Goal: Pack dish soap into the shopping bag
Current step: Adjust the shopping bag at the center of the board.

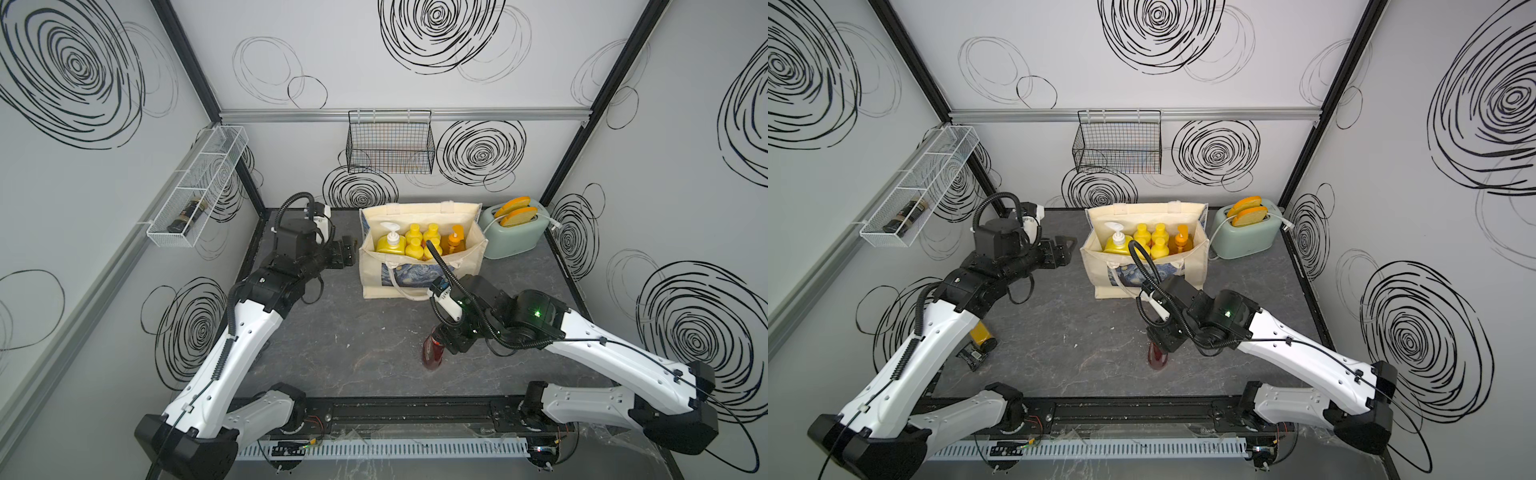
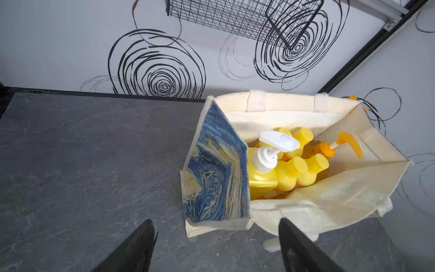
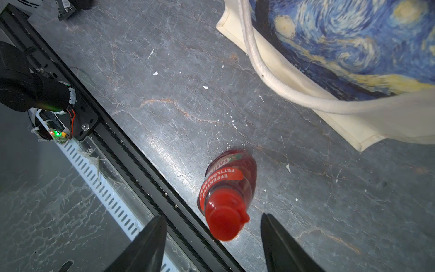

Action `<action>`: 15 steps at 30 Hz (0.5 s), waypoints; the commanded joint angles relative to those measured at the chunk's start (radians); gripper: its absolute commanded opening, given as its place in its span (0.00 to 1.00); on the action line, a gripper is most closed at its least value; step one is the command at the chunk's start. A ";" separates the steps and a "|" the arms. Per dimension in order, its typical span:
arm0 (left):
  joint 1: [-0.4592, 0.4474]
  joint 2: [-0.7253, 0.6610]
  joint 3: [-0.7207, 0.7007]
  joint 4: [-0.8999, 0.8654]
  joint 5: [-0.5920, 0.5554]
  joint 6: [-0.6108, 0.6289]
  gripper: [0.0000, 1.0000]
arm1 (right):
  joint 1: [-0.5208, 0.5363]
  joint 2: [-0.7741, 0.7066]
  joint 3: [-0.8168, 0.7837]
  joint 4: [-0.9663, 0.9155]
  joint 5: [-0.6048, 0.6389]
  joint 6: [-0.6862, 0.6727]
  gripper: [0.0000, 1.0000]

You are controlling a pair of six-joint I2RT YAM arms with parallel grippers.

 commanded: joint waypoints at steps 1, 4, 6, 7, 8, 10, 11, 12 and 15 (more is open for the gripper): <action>0.011 0.054 0.033 0.024 0.063 0.012 0.84 | 0.020 -0.027 -0.026 -0.024 0.024 0.038 0.69; 0.012 0.093 0.039 0.038 0.089 0.010 0.82 | 0.041 -0.020 -0.056 -0.006 0.023 0.053 0.68; 0.012 0.107 0.031 0.056 0.097 0.003 0.81 | 0.049 -0.016 -0.069 -0.002 0.034 0.061 0.67; 0.012 0.110 0.025 0.068 0.096 -0.001 0.79 | 0.050 -0.015 -0.075 0.003 0.041 0.062 0.66; 0.011 0.112 0.019 0.079 0.096 -0.002 0.78 | 0.050 -0.016 -0.081 0.009 0.046 0.062 0.66; 0.009 0.115 0.009 0.089 0.095 -0.003 0.73 | 0.050 -0.017 -0.091 0.023 0.056 0.058 0.64; 0.006 0.116 0.006 0.089 0.092 -0.001 0.71 | 0.050 -0.017 -0.094 0.028 0.058 0.056 0.63; 0.004 0.118 0.001 0.088 0.088 0.003 0.70 | 0.050 -0.016 -0.096 0.033 0.060 0.056 0.63; -0.007 0.114 -0.019 0.085 0.078 0.008 0.67 | 0.050 -0.013 -0.105 0.043 0.070 0.048 0.62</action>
